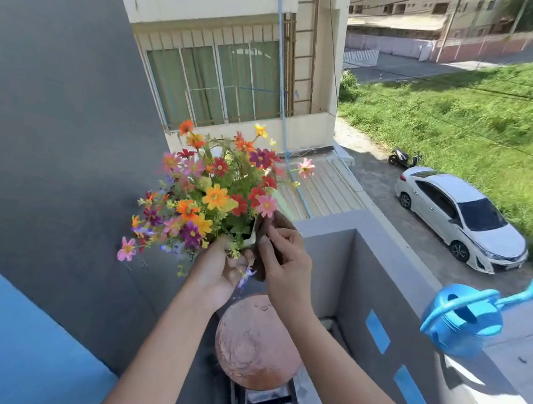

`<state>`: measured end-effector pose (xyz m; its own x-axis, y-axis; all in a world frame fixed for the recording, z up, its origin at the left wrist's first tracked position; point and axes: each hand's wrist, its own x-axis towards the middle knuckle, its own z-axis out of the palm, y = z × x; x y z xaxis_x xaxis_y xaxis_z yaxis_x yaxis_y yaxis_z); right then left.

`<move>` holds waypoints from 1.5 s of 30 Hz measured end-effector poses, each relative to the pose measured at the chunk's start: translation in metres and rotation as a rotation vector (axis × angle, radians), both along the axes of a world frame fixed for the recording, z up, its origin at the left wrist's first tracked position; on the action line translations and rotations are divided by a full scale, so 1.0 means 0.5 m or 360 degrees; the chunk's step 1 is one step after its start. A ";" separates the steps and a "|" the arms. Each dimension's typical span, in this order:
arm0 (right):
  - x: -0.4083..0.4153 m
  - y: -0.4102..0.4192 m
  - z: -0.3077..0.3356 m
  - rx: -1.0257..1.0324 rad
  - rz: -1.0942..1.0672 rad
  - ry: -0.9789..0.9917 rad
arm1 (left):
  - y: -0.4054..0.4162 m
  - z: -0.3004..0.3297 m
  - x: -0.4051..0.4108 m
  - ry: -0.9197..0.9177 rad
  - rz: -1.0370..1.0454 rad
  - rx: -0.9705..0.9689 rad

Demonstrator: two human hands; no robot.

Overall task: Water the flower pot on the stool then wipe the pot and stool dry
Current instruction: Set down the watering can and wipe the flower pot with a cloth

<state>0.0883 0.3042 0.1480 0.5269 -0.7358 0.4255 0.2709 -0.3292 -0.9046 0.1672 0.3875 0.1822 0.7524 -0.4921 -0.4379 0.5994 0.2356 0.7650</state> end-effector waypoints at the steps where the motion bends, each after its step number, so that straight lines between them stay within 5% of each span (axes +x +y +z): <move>1: -0.003 -0.005 -0.008 -0.0067 0.0005 0.0028 | 0.004 0.001 0.002 0.0000 0.0006 0.0012; 7: -0.017 -0.044 -0.104 0.0048 0.0034 0.0462 | 0.024 0.000 0.012 0.0013 -0.0037 0.0047; 14: 0.024 -0.015 -0.004 0.0113 -0.0003 0.0059 | -0.002 0.006 -0.007 -0.0016 -0.0048 0.0065; 25: 0.048 -0.173 -0.049 0.0287 -0.0280 0.0585 | 0.000 0.008 -0.031 -0.0001 -0.0145 0.0130; 29: 0.048 -0.161 0.003 0.0379 -0.0120 0.0396 | -0.013 -0.013 -0.029 -0.0014 -0.0154 0.0233; 34: 0.049 -0.158 0.031 0.0099 -0.0089 0.0231 | -0.022 0.005 -0.040 -0.0057 -0.0226 0.0308; 40: 0.033 -0.179 0.018 -0.0431 -0.0281 0.0591 | -0.016 0.002 -0.044 -0.0060 -0.0159 0.0286; 45: 0.028 -0.101 0.017 -0.0202 -0.0331 0.0220 | -0.031 0.021 -0.028 -0.0049 -0.0129 0.0230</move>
